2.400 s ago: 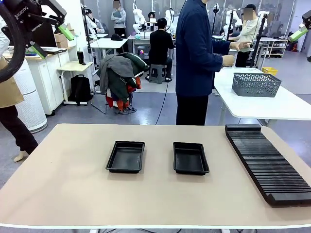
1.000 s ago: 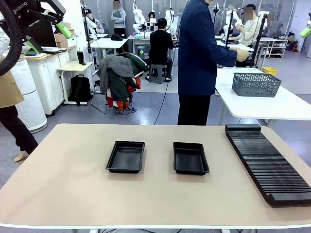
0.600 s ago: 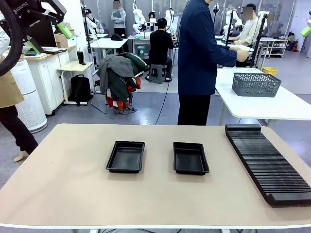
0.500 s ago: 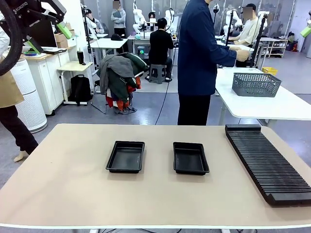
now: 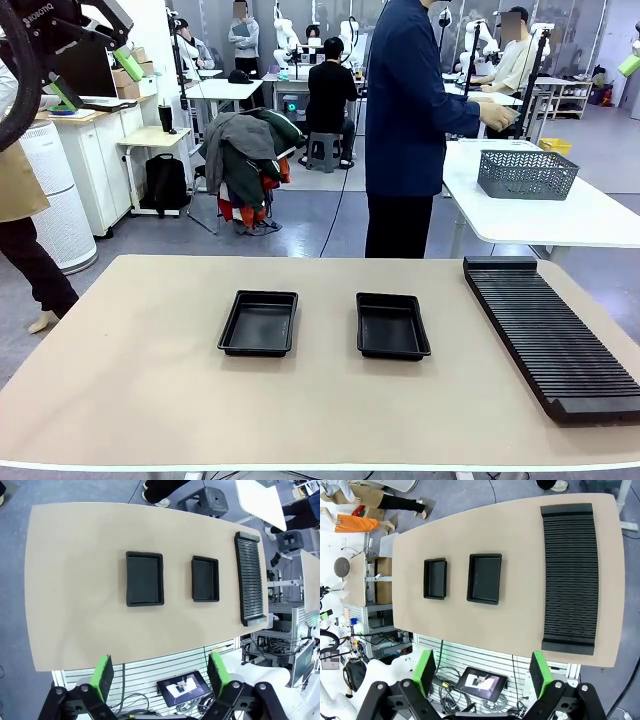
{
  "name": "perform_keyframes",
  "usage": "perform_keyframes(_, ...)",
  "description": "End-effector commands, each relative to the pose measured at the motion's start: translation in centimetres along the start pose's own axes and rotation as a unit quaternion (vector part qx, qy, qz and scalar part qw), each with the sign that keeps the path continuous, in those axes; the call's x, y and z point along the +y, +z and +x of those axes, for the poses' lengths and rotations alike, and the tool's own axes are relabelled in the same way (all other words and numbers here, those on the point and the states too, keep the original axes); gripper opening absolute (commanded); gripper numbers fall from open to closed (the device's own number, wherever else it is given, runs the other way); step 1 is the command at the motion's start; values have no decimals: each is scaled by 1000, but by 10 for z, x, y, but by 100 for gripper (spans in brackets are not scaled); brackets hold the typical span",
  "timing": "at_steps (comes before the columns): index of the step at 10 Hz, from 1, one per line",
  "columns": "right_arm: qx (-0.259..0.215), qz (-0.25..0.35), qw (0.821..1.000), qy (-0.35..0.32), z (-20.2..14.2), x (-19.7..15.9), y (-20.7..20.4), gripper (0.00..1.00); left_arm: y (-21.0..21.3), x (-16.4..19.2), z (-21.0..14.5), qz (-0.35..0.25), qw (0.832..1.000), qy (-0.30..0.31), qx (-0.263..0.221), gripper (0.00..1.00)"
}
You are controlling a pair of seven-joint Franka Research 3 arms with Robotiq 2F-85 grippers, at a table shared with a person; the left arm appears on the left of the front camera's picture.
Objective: Inspect and transfer BCBs to ESD trays.
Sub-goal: Pick up the Blank PCB from the PCB Rack and place it in the left ESD tray.
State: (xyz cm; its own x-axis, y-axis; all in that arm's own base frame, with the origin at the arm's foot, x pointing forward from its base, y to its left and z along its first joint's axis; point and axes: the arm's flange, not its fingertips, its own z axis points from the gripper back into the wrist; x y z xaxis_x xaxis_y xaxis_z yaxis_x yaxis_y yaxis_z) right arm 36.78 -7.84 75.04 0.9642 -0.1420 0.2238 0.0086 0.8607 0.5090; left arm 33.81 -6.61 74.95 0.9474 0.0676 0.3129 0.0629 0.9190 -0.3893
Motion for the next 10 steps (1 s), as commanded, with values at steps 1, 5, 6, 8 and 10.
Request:
perform_keyframes(1,-1,0,1000,1,-1,1,1,100,-2,1,0,-1,1000,1,0,100)
perform_keyframes(5,-1,0,1000,1,-1,1,1,100,-2,1,0,-1,1000,1,0,100)
perform_keyframes(6,-1,0,1000,1,-1,1,1,100,-2,1,0,-1,1000,1,0,100)
perform_keyframes(8,-1,0,1000,1,-1,1,1,100,-2,1,0,-1,1000,1,0,100)
perform_keyframes(10,-1,0,1000,1,-1,1,1,100,-2,1,0,-1,1000,1,0,100)
